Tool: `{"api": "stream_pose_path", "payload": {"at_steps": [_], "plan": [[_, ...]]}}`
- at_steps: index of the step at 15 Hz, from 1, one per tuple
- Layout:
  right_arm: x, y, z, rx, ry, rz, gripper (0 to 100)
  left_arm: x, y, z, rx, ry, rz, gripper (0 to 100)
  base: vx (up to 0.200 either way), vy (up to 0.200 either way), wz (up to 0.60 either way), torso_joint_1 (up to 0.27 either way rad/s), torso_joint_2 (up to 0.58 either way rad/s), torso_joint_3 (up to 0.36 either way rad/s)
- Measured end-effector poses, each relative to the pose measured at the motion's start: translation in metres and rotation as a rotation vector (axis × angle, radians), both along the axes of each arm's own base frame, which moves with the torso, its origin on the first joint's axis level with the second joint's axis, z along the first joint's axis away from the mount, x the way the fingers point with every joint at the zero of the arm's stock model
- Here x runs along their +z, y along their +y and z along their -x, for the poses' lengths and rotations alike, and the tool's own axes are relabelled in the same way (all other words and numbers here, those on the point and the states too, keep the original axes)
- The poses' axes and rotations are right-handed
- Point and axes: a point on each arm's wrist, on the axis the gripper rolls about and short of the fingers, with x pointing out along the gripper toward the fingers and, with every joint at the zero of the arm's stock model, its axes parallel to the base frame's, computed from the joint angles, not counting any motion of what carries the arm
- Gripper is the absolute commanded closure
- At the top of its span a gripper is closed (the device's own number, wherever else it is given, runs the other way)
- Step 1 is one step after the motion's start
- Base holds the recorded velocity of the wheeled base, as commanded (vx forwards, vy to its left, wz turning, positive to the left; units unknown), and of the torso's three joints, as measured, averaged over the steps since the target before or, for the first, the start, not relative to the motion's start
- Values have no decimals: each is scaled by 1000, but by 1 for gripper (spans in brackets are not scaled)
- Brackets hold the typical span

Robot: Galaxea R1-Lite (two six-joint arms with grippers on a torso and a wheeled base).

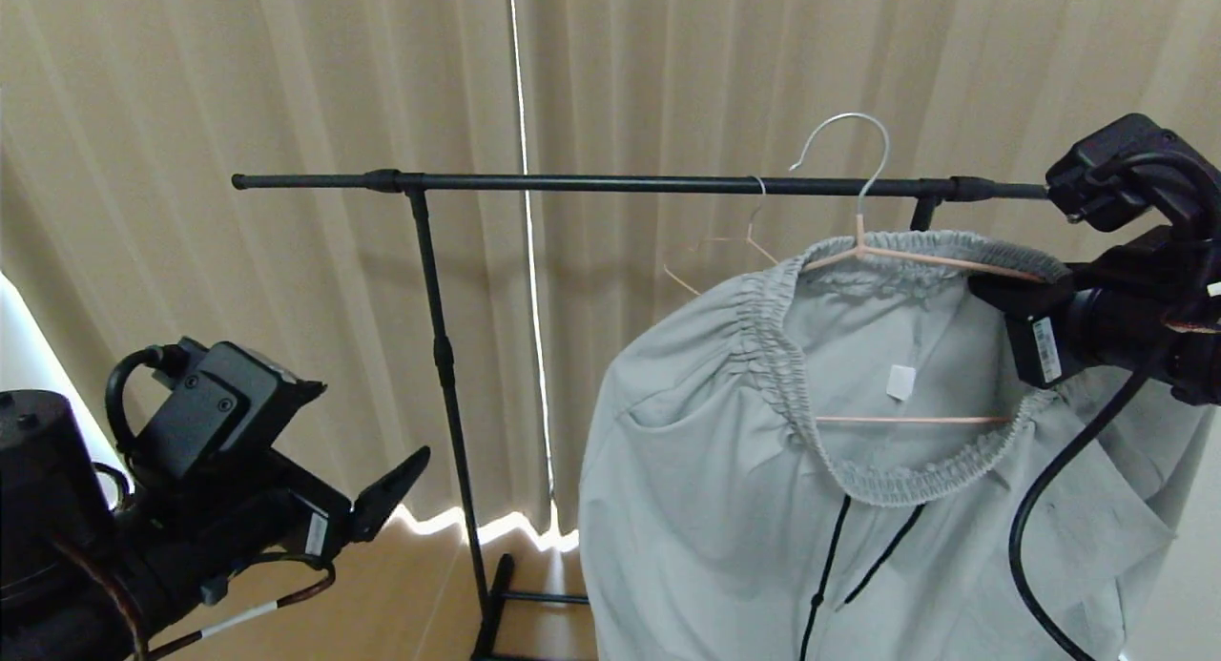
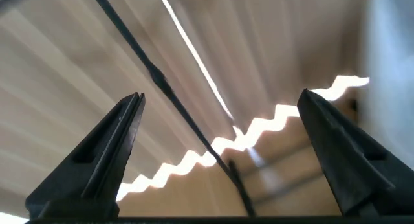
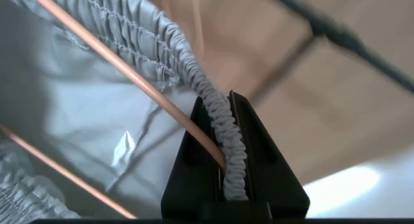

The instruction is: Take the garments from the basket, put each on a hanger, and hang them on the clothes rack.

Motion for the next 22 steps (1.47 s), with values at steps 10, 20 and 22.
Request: {"api": "stream_pose_path", "payload": {"at_steps": [10, 20, 22], "plan": [[14, -10, 13, -100, -1, 14, 100, 28, 16, 15, -1, -55, 91, 0, 0, 0, 0, 0, 0, 0], [20, -18, 20, -122, -26, 2, 100, 27, 17, 13, 4, -54, 91, 0, 0, 140, 0, 2, 3, 2], [20, -18, 20, -123, -29, 0, 100, 27, 16, 13, 3, -55, 91, 0, 0, 200, 0, -2, 0, 7]]}}
